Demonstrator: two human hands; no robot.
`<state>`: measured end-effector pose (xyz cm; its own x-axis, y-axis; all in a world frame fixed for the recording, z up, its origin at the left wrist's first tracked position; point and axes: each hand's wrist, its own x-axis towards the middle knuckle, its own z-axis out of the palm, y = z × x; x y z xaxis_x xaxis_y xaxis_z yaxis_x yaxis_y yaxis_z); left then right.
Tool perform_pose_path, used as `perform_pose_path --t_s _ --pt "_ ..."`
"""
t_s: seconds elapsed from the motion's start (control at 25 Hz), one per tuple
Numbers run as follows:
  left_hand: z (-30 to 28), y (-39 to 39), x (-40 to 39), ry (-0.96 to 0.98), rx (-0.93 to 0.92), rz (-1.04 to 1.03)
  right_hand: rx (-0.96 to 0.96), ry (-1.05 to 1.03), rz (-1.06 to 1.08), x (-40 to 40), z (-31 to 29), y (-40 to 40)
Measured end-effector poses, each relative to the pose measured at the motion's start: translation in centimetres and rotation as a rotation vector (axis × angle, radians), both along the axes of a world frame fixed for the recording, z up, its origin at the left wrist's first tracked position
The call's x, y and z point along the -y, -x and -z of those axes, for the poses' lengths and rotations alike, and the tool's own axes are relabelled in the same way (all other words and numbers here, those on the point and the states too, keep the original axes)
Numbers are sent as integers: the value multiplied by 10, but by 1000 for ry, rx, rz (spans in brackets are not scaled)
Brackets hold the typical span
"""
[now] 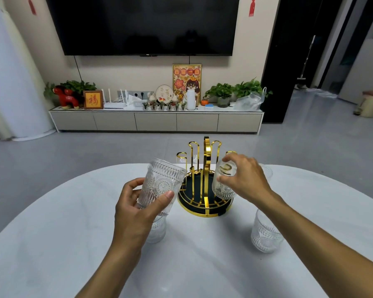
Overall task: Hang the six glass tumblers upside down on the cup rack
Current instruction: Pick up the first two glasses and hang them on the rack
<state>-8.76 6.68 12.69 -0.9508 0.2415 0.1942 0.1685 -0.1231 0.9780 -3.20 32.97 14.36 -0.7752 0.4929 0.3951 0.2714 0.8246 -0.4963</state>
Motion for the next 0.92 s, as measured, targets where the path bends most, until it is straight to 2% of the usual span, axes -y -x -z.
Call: perform_pose_path --t_s 0.36,0.44,0.56,0.72,0.92 --pt "2 5 3 18 -5 -21 150 1 -12 -6 -3 3" --pt "3 6 2 33 -1 -35 155 -55 -42 -3 -8 4" --pt "-1 8 -1 20 -7 -26 61 -199 -155 9 -23 19" --pt "-14 14 -11 24 -44 -64 260 -365 -215 13 -39 40" --pt "-38 33 -43 255 -276 -66 242 -327 -237 7 -48 37"
